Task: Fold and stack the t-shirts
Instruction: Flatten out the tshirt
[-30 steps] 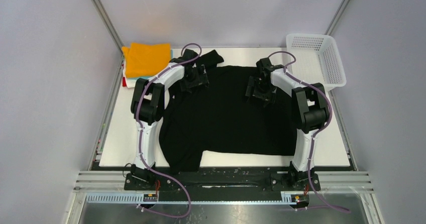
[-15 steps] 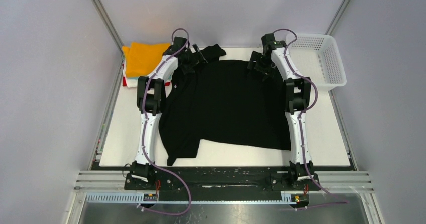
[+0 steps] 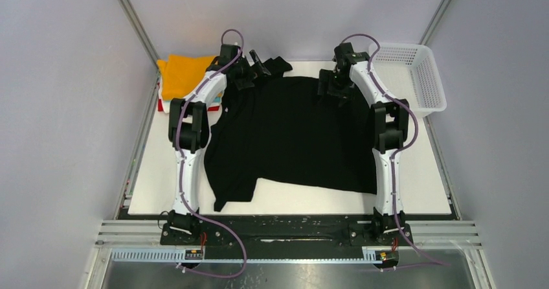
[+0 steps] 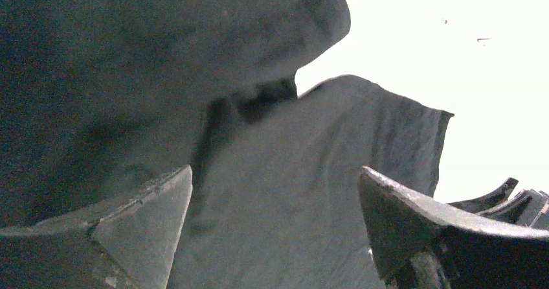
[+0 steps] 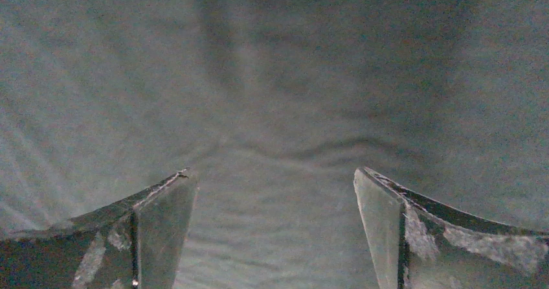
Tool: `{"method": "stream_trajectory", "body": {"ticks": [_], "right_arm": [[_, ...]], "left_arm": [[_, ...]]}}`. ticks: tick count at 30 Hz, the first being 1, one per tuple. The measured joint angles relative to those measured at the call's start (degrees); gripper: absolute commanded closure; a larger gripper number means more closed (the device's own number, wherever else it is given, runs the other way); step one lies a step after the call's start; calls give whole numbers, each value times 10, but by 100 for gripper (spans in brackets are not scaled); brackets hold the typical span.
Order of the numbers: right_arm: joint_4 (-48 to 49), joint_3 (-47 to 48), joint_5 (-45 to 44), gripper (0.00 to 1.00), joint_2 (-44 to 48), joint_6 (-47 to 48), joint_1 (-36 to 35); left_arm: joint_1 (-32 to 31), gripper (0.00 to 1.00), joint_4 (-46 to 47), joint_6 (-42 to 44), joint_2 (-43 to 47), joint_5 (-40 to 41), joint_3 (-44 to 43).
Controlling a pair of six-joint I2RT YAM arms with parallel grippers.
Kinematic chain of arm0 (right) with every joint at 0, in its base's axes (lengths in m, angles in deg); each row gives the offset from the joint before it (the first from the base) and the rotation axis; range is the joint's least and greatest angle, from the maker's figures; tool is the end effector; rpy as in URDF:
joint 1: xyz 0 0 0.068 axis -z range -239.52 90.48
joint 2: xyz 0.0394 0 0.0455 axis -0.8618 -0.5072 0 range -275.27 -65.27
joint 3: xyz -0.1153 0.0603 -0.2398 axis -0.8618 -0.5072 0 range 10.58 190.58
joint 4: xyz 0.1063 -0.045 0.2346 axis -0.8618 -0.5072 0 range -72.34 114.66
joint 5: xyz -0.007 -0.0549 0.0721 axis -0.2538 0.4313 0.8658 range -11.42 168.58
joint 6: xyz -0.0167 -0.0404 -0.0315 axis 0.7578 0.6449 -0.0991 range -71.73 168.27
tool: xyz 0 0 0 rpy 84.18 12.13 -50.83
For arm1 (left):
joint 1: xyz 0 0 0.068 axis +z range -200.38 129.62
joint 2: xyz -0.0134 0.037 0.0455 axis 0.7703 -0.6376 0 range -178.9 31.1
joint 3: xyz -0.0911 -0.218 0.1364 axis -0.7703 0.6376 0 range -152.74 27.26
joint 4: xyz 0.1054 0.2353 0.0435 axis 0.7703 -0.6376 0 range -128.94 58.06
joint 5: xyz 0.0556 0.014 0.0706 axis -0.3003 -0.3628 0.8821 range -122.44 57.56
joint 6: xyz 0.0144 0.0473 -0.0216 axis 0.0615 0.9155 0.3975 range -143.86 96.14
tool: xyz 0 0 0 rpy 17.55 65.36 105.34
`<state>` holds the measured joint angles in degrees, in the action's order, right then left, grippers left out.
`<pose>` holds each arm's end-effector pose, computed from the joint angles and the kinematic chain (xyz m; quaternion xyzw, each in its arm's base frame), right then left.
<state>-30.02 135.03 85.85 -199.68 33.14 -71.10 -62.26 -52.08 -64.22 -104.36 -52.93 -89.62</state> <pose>0.4921 0.1055 0.2201 0.0163 0.9736 0.1108 0.1988 0.5291 -0.1240 0.2103 -0.1437 0.8788 -0.3315 0.3117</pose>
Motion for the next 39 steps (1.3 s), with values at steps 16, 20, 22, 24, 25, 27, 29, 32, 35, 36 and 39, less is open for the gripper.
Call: {"method": "stream_trajectory", "body": {"ticks": [16, 20, 22, 24, 25, 27, 29, 32, 35, 36, 39], "right_arm": [[235, -432, 117, 7, 272, 169, -428], [275, -448, 123, 11, 268, 212, -494], [297, -443, 116, 14, 257, 231, -525], [311, -433, 101, 17, 240, 244, -550], [318, -430, 97, 18, 231, 248, -558], [334, -429, 90, 21, 210, 255, -573], [339, -429, 83, 24, 188, 259, -577], [350, -424, 70, 33, 170, 267, -574], [355, -421, 51, 56, 163, 271, -573], [359, -423, 45, 65, 163, 273, -573], [386, -448, 24, 80, 173, 273, -572]], "left_arm": [[-10, 1, -46, -29, 559, 182, 695], [13, 1, -45, -41, 579, 184, 771], [29, 1, -27, -47, 581, 174, 785], [37, 1, 6, -50, 580, 168, 791], [38, 1, 16, -52, 577, 165, 791], [38, 1, 39, -54, 568, 159, 792], [38, 1, 58, -56, 561, 154, 791], [39, 1, 82, -61, 553, 146, 792], [39, 1, 94, -63, 552, 145, 795], [39, 1, 96, -63, 552, 145, 796], [39, 1, 100, -65, 552, 146, 797]]}}
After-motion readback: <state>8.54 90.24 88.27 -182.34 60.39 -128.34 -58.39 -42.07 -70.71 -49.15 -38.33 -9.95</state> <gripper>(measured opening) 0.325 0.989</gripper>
